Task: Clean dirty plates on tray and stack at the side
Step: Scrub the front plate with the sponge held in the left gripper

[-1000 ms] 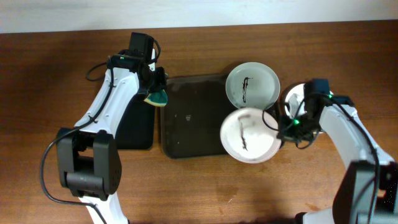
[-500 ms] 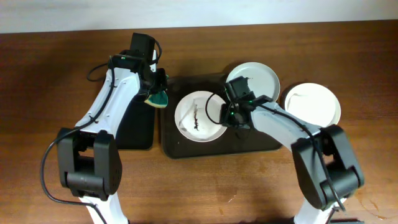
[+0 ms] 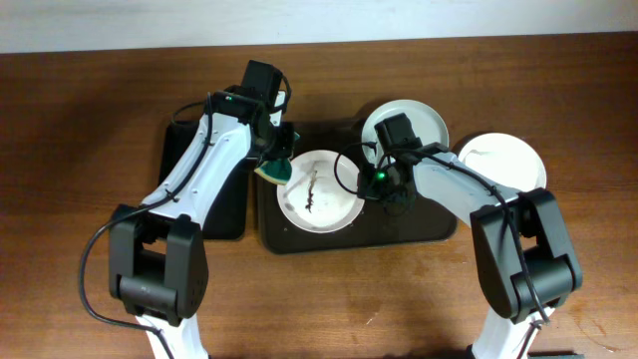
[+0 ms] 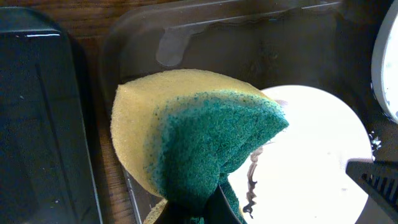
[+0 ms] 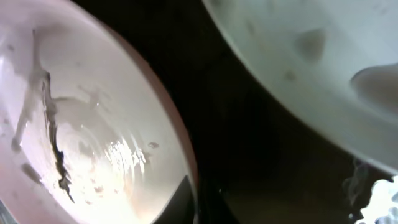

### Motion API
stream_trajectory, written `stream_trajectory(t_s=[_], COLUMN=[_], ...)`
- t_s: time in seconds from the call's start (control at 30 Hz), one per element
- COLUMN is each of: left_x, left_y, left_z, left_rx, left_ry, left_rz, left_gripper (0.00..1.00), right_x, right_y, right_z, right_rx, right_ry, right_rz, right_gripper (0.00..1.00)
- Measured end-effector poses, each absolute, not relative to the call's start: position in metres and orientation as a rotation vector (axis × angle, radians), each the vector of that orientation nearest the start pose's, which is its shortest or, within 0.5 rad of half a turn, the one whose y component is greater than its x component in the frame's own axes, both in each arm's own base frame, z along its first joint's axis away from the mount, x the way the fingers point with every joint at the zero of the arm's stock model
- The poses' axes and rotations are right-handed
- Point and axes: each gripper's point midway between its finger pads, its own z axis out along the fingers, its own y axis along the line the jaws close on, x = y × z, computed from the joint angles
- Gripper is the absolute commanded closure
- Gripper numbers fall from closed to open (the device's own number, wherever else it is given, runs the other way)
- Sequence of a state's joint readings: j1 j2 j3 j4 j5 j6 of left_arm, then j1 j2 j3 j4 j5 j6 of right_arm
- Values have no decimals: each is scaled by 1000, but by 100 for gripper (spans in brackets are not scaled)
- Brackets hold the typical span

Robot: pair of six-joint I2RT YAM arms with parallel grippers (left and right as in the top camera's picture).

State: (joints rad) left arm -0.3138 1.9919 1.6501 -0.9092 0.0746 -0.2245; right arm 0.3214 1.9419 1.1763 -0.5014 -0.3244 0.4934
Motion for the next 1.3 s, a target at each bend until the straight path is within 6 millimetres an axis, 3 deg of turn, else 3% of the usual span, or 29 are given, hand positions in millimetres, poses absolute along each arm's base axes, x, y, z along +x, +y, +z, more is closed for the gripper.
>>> stream_trajectory(t_s=[0.13,0.23,0.33,0.4,0.47,0.6,0.73,0.8,0.87,1.0,1.07,1.17,1.23,1.3], left_x=[426,420,412,414,414,406,348,334,340,371,395,449,457,453], left_y=[-154,-173,-198,-206,-204,-203,-215,-230,-237,-223,-219,-199,-183,-177], left_z=[95,90,64,49,17,10,13,17,18,9,9,20,23,22], left_rx=[272,461,608,619,608,611,811,847,757,392,204,44,-23,-32], left_ry=[2841,2805,2749,2734,2783,2848,3024,3048,3049,3082,3016,2789,2739,2754], left_rz=[-206,-235,-260,-247,-197,-222,-534,-700,-733,-442,-301,-59,59,105], left_gripper=[100,100,100,100,100,100,100,100,100,100,100,100,100,100], right_x=[368,368,369,368,368,368,366,366,368,370,373,373,375,375], right_y=[181,181,181,181,181,181,180,180,181,181,182,182,183,184], right_z=[7,7,7,7,7,7,6,6,6,6,8,8,9,10], right_rx=[203,208,202,202,191,176,145,137,138,146,169,179,175,173], right_ry=[2919,2920,2918,2919,2919,2920,2924,2923,2918,2909,2902,2901,2895,2894], right_rz=[628,628,628,628,627,624,619,618,619,623,624,626,636,646], right_gripper=[96,96,96,96,96,96,96,96,96,96,96,96,96,96])
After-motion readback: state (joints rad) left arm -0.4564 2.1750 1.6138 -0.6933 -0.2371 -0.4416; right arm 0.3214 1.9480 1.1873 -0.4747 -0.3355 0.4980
